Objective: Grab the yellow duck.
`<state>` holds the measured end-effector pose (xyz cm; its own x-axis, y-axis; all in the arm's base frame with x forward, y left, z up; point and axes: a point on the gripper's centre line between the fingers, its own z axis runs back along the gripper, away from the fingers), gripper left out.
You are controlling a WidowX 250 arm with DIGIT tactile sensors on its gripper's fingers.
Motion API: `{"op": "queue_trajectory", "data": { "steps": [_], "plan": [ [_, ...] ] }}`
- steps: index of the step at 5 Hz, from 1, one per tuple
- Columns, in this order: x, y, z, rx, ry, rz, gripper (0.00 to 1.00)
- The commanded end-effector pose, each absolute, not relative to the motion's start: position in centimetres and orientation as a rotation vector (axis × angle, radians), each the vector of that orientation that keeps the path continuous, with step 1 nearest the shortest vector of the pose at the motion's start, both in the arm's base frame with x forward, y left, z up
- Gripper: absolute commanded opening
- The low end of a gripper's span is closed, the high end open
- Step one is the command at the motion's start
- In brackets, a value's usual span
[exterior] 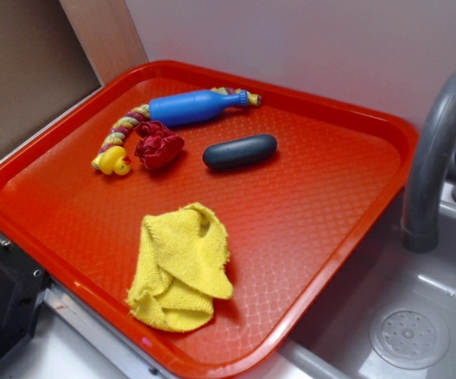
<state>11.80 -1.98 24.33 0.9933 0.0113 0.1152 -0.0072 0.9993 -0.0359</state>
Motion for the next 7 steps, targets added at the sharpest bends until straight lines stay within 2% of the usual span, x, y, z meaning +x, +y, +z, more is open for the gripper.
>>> {"op": "queue_trajectory", "data": {
  "steps": [1, 2, 3, 4, 5, 6, 7],
  "plan": [
    [11.8, -2.0, 24.3, -0.035, -0.116, 0.009, 1.0],
    [15.0, -0.3, 21.2, -0.062, -0.123, -0.003, 1.0],
    [17.1, 0.8, 18.9, -0.032, -0.131, 0.024, 1.0],
    [18.4, 1.6, 17.3, 0.003, -0.134, 0.059, 1.0],
    [19.8, 3.0, 14.4, 0.055, -0.107, 0.082, 1.0],
    [20.7, 3.1, 12.4, 0.117, -0.097, 0.069, 1.0],
    [20.9, 3.0, 10.6, 0.145, -0.074, 0.065, 1.0]
  ]
}}
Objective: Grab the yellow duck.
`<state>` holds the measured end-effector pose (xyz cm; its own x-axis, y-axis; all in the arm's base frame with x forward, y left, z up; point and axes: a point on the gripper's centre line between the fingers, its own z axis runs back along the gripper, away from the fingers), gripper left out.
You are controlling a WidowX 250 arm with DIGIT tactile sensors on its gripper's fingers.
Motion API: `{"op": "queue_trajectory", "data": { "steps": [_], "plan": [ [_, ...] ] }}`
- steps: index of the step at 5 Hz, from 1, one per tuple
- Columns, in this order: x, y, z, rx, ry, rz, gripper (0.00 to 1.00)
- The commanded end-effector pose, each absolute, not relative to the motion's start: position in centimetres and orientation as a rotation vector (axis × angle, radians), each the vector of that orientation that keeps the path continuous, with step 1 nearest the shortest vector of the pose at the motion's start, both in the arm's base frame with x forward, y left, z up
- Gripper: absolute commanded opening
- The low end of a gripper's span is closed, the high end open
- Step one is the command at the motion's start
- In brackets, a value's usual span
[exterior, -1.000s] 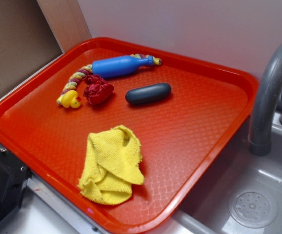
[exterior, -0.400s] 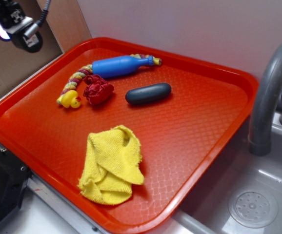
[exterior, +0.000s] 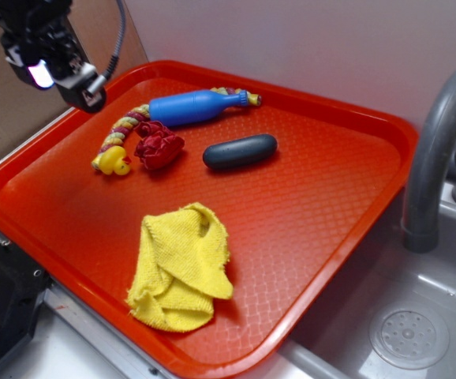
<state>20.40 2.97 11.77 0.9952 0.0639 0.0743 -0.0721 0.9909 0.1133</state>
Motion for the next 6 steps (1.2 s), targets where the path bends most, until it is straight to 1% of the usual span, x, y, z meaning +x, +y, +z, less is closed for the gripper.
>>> {"op": "queue_trajectory", "data": {
  "steps": [1, 2, 3, 4, 5, 6],
  "plan": [
    [21.4, 2.5, 8.3, 0.19, -0.04, 0.05, 1.0],
    [21.8, 2.2, 6.1, 0.245, -0.011, 0.049, 1.0],
    [21.9, 2.3, 4.3, 0.248, 0.035, 0.046, 1.0],
    [21.5, 2.3, 3.0, 0.244, 0.071, 0.03, 1.0],
    [21.7, 3.1, 2.7, 0.246, 0.082, 0.059, 0.0],
    [21.8, 3.5, 2.8, 0.256, 0.079, 0.074, 0.0]
  ]
}}
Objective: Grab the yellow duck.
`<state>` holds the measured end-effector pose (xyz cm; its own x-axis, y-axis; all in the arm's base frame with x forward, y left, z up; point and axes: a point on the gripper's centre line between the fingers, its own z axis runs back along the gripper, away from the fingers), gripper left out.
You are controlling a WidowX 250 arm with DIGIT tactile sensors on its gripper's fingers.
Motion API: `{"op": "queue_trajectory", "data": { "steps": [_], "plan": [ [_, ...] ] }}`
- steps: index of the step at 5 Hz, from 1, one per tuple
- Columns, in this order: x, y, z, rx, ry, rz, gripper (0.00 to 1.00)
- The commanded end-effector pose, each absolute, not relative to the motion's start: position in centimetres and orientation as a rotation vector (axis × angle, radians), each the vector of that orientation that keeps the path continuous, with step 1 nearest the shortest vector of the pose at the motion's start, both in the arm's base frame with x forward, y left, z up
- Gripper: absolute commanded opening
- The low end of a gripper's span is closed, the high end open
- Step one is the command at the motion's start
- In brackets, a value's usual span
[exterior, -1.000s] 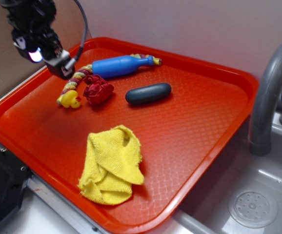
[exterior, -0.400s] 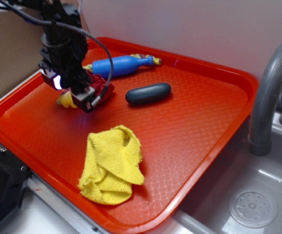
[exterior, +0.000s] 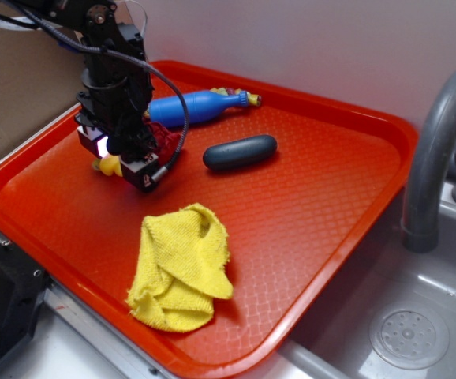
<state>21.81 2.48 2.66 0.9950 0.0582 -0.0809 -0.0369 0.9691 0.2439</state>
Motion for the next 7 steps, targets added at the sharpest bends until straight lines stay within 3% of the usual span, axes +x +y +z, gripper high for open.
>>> {"op": "queue_trajectory", "data": {
  "steps": [1, 3, 4, 5, 6, 7],
  "plan": [
    [21.9, 4.2, 3.1, 0.262, 0.077, 0.101, 0.0],
    [21.9, 4.8, 5.4, 0.296, 0.068, 0.179, 0.0],
    [21.4, 3.0, 10.2, 0.253, -0.008, 0.188, 0.0],
    [20.4, 1.1, 15.3, 0.066, -0.067, 0.14, 0.0],
    [19.0, -0.8, 19.4, -0.017, -0.064, 0.109, 0.0],
    [17.9, -1.0, 21.8, -0.137, -0.057, 0.125, 0.0]
  ]
}}
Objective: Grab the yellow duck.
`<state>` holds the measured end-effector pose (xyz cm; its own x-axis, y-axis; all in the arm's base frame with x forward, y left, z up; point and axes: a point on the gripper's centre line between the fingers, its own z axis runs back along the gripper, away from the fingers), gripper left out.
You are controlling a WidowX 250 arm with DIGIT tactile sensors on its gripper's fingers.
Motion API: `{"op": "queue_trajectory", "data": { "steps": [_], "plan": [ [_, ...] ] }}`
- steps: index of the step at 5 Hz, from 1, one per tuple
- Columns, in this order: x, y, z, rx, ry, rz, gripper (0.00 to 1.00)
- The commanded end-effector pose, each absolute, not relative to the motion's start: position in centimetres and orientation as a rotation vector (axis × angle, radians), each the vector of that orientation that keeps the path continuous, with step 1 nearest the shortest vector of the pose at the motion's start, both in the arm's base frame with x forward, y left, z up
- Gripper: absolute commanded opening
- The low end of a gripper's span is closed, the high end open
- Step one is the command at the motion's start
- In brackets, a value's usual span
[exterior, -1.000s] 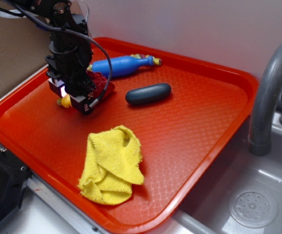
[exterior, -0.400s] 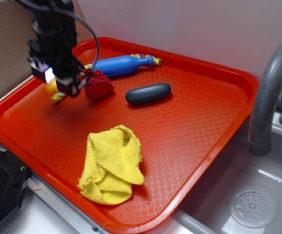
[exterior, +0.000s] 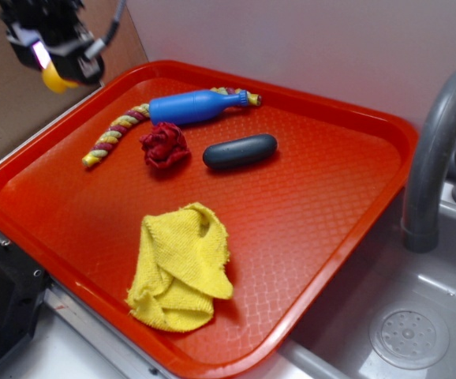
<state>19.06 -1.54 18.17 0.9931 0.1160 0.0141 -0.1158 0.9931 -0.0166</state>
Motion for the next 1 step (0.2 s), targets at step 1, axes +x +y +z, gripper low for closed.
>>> {"op": "queue_trajectory", "data": {
  "steps": [1],
  "plan": [
    [18.45, -0.34, 21.31, -0.13, -0.008, 0.142, 0.0]
  ]
}}
